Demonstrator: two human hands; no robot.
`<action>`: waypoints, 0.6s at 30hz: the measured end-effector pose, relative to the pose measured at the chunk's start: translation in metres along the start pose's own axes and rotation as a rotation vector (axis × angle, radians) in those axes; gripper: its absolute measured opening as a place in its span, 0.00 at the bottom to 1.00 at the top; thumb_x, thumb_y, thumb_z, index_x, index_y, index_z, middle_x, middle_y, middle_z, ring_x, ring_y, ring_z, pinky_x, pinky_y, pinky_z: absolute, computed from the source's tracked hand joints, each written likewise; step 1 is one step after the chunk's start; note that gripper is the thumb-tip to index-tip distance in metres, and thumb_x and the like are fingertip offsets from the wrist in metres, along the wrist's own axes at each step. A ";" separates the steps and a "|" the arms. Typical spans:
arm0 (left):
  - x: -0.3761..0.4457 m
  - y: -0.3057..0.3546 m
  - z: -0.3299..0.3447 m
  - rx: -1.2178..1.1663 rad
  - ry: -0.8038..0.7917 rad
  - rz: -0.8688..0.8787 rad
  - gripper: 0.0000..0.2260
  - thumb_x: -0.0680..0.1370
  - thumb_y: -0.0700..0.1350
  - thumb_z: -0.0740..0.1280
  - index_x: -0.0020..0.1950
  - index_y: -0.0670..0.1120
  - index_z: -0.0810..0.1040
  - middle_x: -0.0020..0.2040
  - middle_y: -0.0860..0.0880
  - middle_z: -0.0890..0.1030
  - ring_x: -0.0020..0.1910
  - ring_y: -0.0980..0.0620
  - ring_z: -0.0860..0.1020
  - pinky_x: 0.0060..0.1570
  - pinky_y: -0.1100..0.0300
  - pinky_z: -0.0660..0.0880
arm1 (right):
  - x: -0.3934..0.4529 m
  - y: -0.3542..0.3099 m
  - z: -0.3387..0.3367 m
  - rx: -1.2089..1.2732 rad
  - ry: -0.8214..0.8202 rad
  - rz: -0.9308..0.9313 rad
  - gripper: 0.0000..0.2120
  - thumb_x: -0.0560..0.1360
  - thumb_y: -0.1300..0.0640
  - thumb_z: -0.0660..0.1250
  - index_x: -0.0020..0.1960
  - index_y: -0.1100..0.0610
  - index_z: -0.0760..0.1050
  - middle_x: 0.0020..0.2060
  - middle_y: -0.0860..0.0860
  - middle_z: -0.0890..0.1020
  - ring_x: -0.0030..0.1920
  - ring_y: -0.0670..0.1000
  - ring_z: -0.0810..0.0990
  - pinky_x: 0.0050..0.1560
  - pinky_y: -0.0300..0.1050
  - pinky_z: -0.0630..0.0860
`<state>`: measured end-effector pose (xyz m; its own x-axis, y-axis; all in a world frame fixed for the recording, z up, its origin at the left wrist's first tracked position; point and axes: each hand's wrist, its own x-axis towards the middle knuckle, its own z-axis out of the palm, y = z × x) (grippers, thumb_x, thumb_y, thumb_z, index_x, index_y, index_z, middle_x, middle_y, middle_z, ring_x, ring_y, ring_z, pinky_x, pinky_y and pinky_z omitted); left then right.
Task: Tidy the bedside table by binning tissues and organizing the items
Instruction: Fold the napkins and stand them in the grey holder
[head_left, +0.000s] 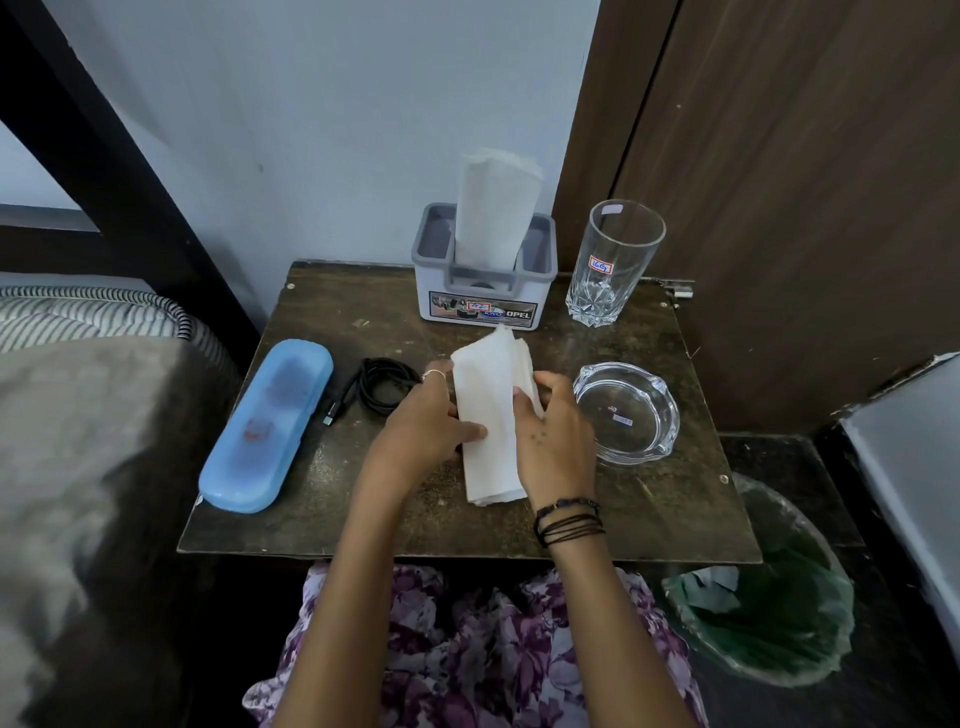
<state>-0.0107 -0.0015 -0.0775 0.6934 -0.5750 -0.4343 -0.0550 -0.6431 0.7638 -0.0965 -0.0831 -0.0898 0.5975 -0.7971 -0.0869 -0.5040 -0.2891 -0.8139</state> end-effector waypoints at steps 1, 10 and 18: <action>0.001 0.000 0.003 -0.059 0.027 -0.011 0.32 0.73 0.38 0.71 0.71 0.46 0.58 0.46 0.50 0.75 0.49 0.49 0.75 0.40 0.58 0.77 | 0.000 0.000 -0.001 0.033 0.003 -0.006 0.15 0.79 0.51 0.58 0.62 0.58 0.69 0.57 0.54 0.79 0.54 0.56 0.77 0.48 0.47 0.72; 0.001 -0.005 -0.003 -0.457 0.088 0.153 0.07 0.75 0.36 0.67 0.49 0.47 0.74 0.44 0.51 0.80 0.45 0.52 0.79 0.40 0.64 0.75 | 0.005 0.000 -0.007 0.467 -0.171 0.073 0.26 0.73 0.52 0.68 0.68 0.52 0.63 0.53 0.46 0.78 0.51 0.45 0.78 0.47 0.39 0.75; -0.006 0.010 -0.009 -0.310 0.267 0.441 0.11 0.74 0.36 0.68 0.52 0.51 0.76 0.45 0.60 0.78 0.42 0.65 0.78 0.41 0.73 0.76 | 0.004 -0.002 -0.007 0.290 -0.053 -0.180 0.14 0.76 0.60 0.64 0.60 0.55 0.66 0.51 0.50 0.79 0.49 0.50 0.78 0.38 0.30 0.72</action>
<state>-0.0088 0.0005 -0.0628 0.8118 -0.5809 0.0594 -0.1940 -0.1724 0.9657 -0.0976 -0.0898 -0.0846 0.6960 -0.7164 0.0492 -0.1943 -0.2538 -0.9475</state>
